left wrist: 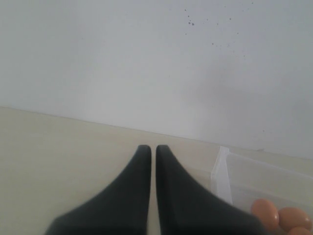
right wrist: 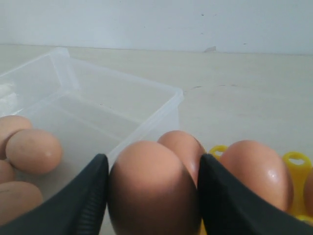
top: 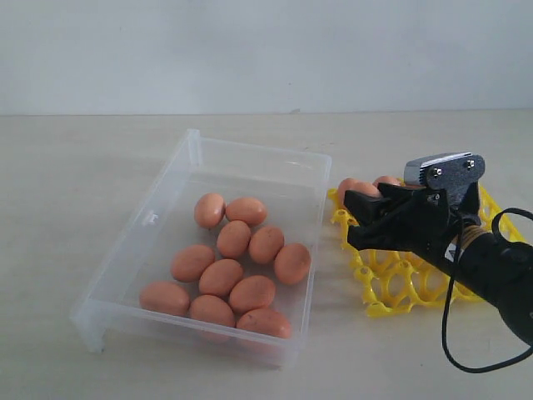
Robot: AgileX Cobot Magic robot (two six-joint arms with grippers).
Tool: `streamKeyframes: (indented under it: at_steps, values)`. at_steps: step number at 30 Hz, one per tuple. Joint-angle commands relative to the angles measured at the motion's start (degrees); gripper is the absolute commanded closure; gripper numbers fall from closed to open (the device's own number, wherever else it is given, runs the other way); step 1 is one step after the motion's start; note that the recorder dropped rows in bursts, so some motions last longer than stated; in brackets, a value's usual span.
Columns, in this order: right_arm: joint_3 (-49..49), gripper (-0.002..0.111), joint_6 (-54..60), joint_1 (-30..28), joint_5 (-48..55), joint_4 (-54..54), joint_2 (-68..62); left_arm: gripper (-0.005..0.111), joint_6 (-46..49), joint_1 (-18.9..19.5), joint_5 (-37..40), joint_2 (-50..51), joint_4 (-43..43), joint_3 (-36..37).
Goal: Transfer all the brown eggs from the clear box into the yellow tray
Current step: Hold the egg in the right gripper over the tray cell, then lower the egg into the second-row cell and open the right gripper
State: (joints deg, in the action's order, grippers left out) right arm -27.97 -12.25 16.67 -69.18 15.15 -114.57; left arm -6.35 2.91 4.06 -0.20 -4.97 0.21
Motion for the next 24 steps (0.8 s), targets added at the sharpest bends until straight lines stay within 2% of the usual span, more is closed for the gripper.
streamKeyframes:
  at_steps: [1, 3, 24]
  values:
    - [-0.87, 0.109, 0.58, -0.11, -0.78, -0.36, 0.09, 0.103, -0.07, -0.22, -0.11, 0.2, -0.03, -0.21]
    - [-2.21, 0.109, 0.15, -0.11, 1.91, 0.61, 0.09, 0.103, -0.07, -0.22, -0.11, 0.2, -0.03, -0.21]
    - [-2.51, 0.109, -0.54, -0.11, 2.67, 1.41, 0.09, 0.103, -0.07, -0.22, -0.11, 0.2, -0.03, -0.21]
